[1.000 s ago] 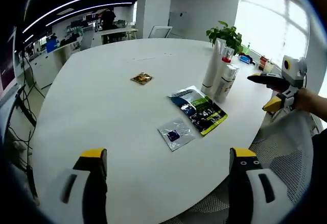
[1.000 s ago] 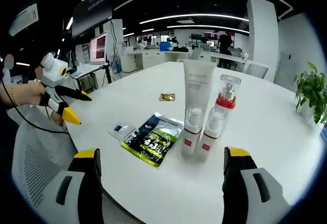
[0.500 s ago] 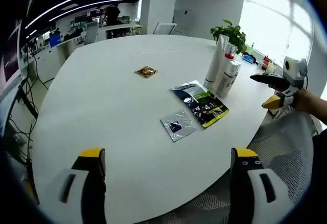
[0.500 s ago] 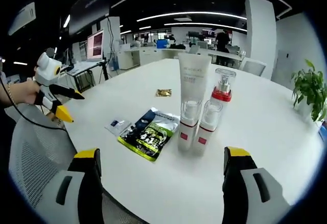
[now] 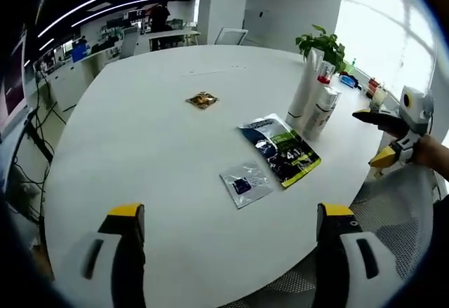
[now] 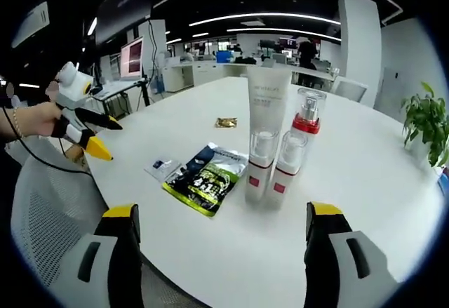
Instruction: Arrange the skincare products in the storage area until every visible bottle or jar stands upright without overlapping.
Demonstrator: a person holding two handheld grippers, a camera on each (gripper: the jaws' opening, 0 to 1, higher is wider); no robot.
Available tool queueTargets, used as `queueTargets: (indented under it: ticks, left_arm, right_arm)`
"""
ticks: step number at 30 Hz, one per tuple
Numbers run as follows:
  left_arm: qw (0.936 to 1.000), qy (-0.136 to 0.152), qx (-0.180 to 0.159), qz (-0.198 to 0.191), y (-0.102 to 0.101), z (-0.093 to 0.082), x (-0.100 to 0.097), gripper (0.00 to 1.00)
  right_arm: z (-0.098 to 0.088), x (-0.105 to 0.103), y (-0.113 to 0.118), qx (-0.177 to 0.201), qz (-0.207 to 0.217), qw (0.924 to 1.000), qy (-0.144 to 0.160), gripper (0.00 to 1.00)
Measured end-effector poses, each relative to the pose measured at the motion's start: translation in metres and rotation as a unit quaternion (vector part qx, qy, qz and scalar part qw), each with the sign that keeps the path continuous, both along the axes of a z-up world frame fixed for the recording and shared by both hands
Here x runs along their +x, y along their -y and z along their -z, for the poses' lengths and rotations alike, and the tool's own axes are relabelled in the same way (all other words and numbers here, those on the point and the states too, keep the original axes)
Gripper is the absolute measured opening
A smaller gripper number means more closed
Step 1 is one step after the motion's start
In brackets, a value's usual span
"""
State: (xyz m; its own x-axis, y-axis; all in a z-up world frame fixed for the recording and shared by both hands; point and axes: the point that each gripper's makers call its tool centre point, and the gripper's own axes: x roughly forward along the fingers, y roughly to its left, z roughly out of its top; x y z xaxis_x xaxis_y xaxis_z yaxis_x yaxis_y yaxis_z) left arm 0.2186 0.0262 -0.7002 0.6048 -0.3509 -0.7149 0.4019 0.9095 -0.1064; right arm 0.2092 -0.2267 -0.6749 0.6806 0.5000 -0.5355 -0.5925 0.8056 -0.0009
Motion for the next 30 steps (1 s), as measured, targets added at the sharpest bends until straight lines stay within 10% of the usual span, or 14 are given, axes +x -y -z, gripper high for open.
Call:
queueTargets:
  ticks: [17, 30]
  left_arm:
    - [0.999, -0.009, 0.009, 0.043, 0.042, 0.006, 0.053, 0.97]
    - [0.9998, -0.005, 0.02, 0.004, 0.05, 0.018, 0.121, 0.97]
  right_arm:
    - [0.006, 0.004, 0.007, -0.013, 0.006, 0.9999, 0.001, 0.97]
    - [0.018, -0.001, -0.003, -0.065, -0.033, 0.9973, -0.008, 0.94]
